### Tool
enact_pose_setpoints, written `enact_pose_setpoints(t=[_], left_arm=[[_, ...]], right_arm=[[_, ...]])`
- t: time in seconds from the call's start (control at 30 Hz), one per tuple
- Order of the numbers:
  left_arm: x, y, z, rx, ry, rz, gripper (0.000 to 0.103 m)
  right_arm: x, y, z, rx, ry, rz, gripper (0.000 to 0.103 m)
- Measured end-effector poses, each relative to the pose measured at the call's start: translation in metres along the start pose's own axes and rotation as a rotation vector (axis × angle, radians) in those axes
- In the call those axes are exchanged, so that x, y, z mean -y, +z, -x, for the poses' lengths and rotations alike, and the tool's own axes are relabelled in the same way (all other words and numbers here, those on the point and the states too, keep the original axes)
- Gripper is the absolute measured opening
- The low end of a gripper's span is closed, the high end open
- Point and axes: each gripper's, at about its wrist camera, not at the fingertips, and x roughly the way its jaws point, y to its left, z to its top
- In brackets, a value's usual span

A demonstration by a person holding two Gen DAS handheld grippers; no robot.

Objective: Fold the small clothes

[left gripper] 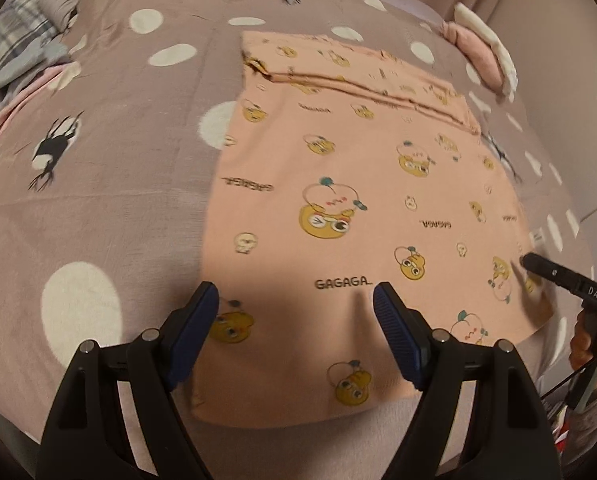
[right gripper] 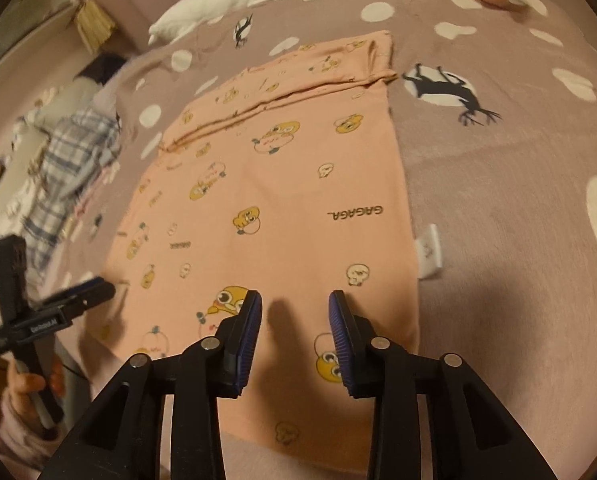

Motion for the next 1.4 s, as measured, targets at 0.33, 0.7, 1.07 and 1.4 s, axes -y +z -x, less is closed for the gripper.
enact_pose_setpoints(t=[0.33, 0.7, 1.07, 1.4], left_arm=[[-0.051, 0.001, 0.010, -0.030, -0.249, 0.245, 0.082], [-0.066, 0.006, -0.003, -0.074, -0.376, 0.330, 0.088], [-0.068, 0.016, -0.017, -0.104, -0.537, 0.348, 0.097], [-0.058, 0.044, -0.042, -0.140, -0.660, 0.339, 0.097]], right_arm=[[0.031, 0.005, 0.027, 0.051, 0.046, -0.149, 0.048], [0.062, -0.002, 0.022, -0.016, 0.132, -0.261, 0.048], [0.051, 0.008, 0.004, -0.062, 0.217, -0.226, 0.049], [0.050, 0.025, -0.012, -0.080, 0.271, -0.228, 0.049]])
